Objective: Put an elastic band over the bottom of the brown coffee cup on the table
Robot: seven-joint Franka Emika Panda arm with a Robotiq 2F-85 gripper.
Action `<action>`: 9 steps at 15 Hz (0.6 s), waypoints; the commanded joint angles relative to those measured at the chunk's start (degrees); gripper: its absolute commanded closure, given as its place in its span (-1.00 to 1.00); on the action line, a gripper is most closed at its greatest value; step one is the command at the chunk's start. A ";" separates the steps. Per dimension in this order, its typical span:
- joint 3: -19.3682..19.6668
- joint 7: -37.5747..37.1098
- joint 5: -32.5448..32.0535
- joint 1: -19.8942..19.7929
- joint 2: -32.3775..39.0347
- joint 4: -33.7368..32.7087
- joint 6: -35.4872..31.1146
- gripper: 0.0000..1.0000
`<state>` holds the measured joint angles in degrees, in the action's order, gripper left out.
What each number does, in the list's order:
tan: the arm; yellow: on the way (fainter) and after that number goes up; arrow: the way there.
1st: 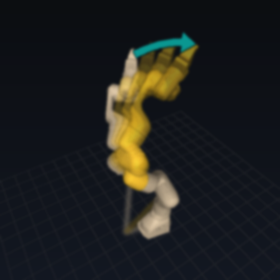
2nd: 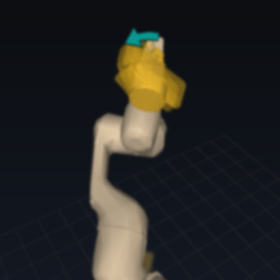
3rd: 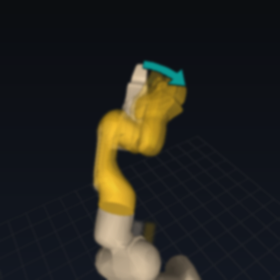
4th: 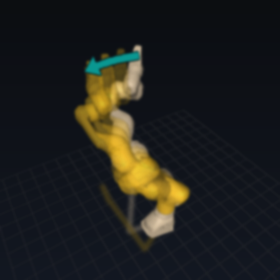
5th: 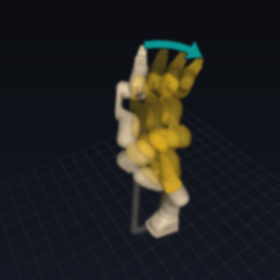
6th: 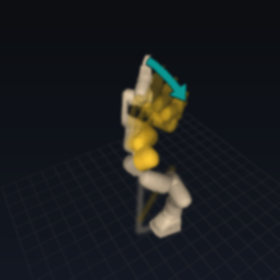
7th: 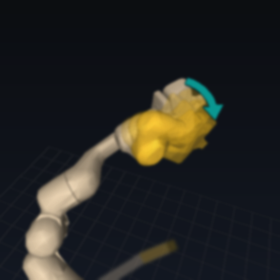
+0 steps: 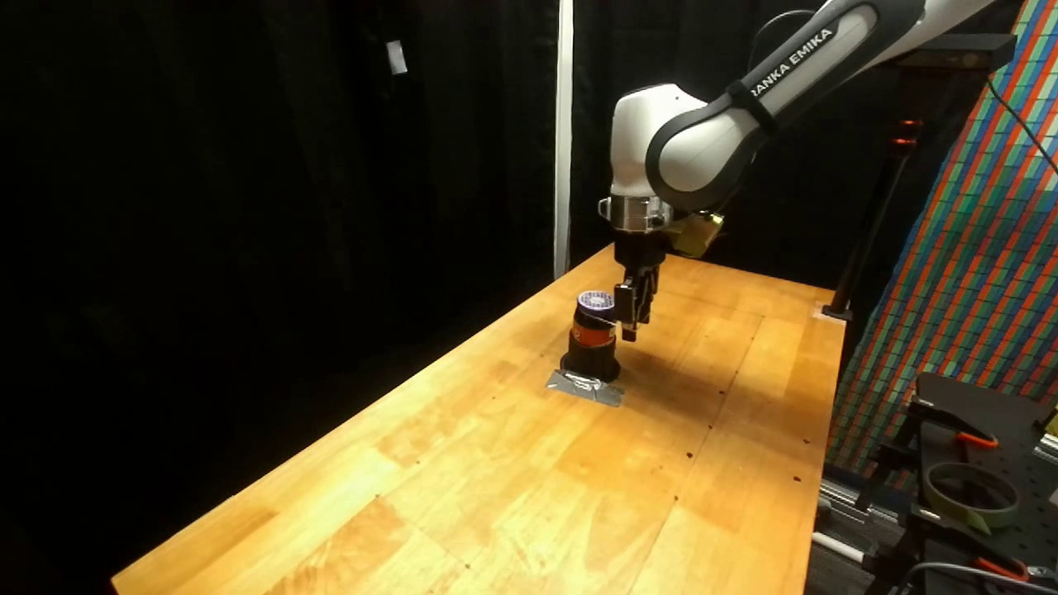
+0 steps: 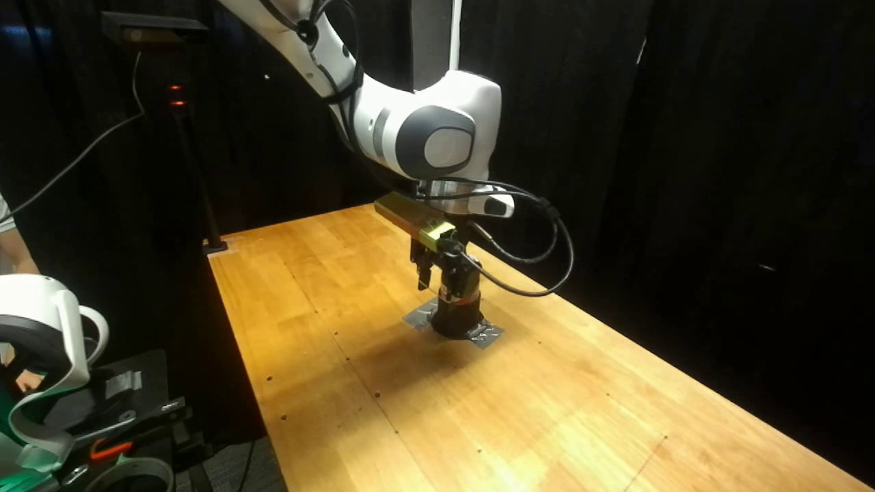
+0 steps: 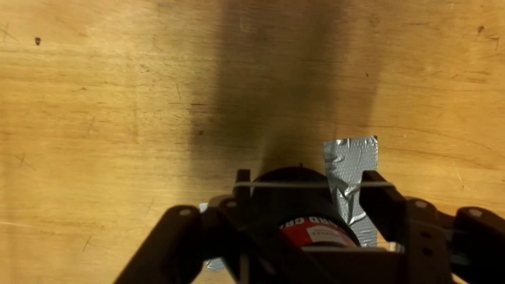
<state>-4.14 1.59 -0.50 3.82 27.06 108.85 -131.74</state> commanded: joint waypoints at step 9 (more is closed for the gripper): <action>-1.09 -1.02 1.51 -0.47 -13.08 30.47 -46.30 0.93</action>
<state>-4.26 0.73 -0.48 3.82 17.76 131.27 -166.96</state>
